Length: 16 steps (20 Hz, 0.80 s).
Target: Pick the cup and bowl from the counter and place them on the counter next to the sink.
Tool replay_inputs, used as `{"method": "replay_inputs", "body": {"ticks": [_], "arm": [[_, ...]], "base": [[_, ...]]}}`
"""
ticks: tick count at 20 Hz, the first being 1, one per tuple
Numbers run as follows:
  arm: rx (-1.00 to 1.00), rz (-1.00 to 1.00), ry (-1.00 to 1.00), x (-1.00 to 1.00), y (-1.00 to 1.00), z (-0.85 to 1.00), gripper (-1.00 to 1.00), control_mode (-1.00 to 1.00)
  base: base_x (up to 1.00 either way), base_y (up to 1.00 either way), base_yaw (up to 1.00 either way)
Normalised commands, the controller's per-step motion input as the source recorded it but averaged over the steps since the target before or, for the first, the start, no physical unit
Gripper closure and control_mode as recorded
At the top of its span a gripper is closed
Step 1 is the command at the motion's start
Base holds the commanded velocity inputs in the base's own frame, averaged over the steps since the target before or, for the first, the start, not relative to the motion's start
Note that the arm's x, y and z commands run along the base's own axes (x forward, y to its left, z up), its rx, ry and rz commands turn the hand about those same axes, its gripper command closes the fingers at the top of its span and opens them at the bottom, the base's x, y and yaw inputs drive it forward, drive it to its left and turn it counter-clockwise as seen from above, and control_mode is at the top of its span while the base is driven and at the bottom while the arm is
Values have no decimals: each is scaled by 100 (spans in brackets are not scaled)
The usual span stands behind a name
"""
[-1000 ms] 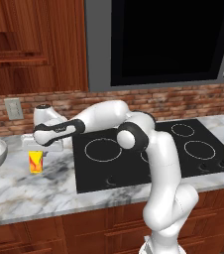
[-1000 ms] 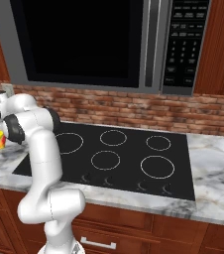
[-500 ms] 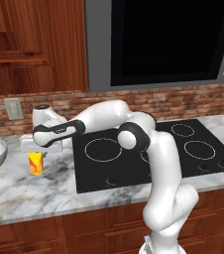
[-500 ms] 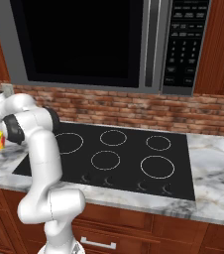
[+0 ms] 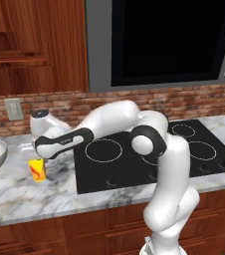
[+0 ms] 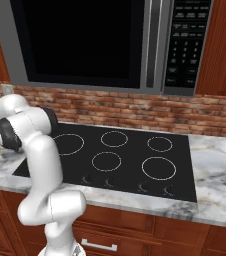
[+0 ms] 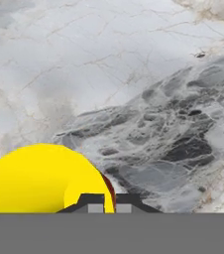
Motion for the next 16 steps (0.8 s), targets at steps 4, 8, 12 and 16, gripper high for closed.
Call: {"method": "replay_inputs", "body": {"ticks": [4, 8, 12, 16], "arm": [[11, 9, -13, -55, -46, 38, 100, -100], [16, 6, -13, -39, -53, 50, 100, -100], [20, 2, -11, -35, -58, 56, 100, -100], [13, 3, -1, -39, -67, 40, 100, -100]], "base": [[0, 0, 0], [0, 0, 0], [0, 0, 0], [0, 0, 0]]}}
